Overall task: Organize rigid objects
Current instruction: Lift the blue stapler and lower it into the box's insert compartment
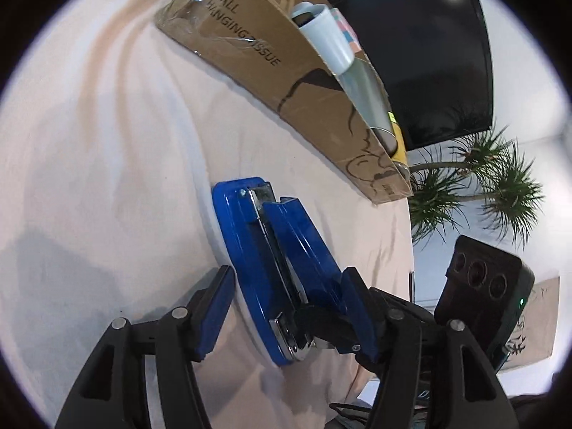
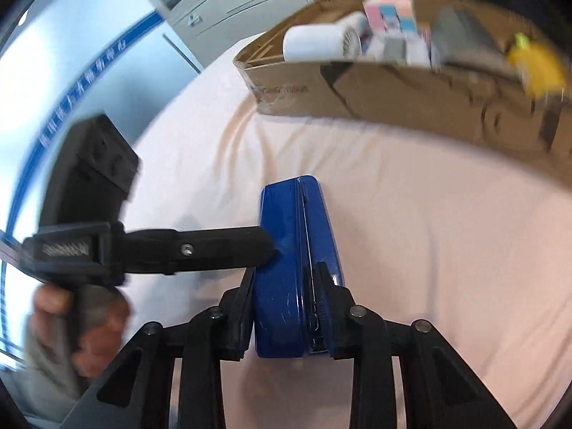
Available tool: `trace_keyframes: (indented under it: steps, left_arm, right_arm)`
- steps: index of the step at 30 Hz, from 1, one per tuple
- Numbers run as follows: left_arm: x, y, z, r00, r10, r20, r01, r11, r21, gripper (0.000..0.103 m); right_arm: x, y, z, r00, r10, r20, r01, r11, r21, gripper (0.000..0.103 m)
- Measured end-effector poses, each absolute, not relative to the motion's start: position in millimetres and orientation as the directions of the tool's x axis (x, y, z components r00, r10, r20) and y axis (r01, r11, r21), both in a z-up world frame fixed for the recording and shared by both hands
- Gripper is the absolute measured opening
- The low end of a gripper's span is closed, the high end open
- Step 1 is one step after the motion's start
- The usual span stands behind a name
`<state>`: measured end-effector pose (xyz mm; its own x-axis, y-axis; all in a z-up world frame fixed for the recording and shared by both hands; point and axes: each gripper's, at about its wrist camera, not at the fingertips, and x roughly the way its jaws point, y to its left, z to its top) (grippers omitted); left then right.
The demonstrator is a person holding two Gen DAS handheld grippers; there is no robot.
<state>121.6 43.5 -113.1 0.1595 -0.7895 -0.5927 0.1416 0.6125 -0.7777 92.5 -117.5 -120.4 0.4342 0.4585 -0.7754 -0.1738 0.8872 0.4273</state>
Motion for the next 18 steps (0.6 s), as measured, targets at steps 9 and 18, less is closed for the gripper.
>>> trace_keyframes:
  steps: [9, 18]
  left_arm:
    - [136.8, 52.5, -58.7, 0.268, -0.752, -0.602, 0.239, 0.657, -0.715, 0.036]
    - [242.1, 58.1, 32.5, 0.359, -0.762, -0.539, 0.386, 0.647, -0.658, 0.036]
  right_arm:
    - [99.4, -106.1, -109.4, 0.418, 0.534, -0.735, -0.171, 0.841, 0.513, 0.028]
    - [168.8, -111.5, -15.7, 0.572, 0.520, -0.634, -0.238, 0.845, 0.478, 0.028]
